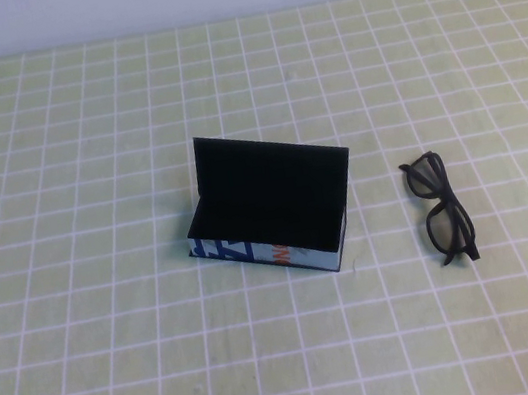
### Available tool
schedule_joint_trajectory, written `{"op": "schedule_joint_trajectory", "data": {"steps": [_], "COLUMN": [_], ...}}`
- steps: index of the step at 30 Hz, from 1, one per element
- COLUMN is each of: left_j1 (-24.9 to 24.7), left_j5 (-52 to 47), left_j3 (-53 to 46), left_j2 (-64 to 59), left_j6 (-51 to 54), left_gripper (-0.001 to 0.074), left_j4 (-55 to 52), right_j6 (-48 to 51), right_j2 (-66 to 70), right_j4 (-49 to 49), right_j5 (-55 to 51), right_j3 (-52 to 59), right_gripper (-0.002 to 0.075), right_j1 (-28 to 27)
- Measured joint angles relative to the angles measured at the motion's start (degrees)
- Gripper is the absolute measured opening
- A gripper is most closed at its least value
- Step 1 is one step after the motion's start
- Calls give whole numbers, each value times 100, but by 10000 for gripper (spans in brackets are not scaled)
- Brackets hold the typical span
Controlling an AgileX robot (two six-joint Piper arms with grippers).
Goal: Take glasses out of glasses case
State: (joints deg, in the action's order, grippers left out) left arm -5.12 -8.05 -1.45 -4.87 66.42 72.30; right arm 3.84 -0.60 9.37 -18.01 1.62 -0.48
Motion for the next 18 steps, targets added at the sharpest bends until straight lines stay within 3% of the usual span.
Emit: {"op": "schedule_joint_trajectory", "data": {"steps": [4, 8, 11, 18], "left_j1": [0, 0, 0, 0], "left_j5": [270, 401, 161, -1157], "left_j3": [0, 0, 0, 0], "left_j2": [0, 42, 261, 536], "left_j6": [-681, -3695, -5546, -6309], "left_gripper": [-4, -4, -4, -4], "left_j4": [-881, -4153, -6004, -6776], "right_j6": [0, 0, 0, -9], "right_j2": [0, 0, 0, -12], "right_j4": [0, 0, 0, 0], "right_j5": [0, 0, 0, 0], "right_j3": [0, 0, 0, 0], "right_gripper": [-17, -17, -17, -17], "right_j1": [0, 0, 0, 0]}}
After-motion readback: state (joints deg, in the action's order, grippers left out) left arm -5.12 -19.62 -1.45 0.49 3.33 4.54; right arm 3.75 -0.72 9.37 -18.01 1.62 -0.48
